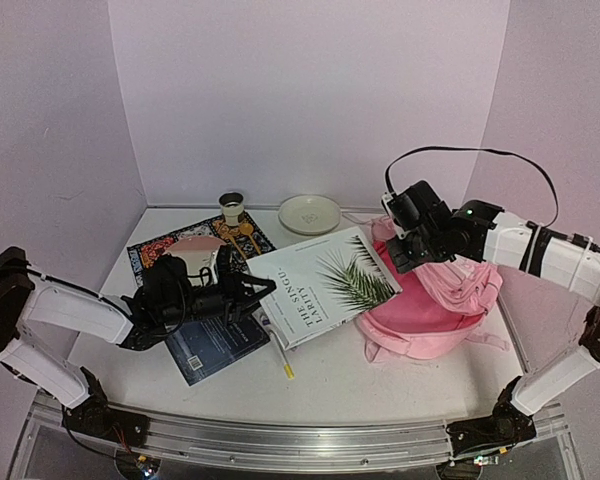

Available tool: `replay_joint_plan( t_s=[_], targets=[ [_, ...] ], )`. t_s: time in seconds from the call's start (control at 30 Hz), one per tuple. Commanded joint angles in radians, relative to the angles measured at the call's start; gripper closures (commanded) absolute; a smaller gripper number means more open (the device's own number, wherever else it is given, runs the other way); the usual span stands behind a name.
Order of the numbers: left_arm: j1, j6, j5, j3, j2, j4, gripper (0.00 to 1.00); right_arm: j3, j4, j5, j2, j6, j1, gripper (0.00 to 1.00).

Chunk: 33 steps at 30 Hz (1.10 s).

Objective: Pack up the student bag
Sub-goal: Place the book in the largest pocket of the bag.

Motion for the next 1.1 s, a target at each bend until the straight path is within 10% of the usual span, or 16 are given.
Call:
replay_joint_plan(
  t_s=[0.0, 1.07],
  targets=[
    [0.000, -0.075, 0.045, 0.061, 0.028, 0.068, 0.72, 0.076, 0.067, 0.004, -0.058, -0.019, 0.003, 1.00],
    [-0.078, -0.188, -0.041, 0.503, 0.461, 0.121, 0.77, 0.057, 0.165, -0.309, -0.127, 0.015, 0.011, 1.00]
  ],
)
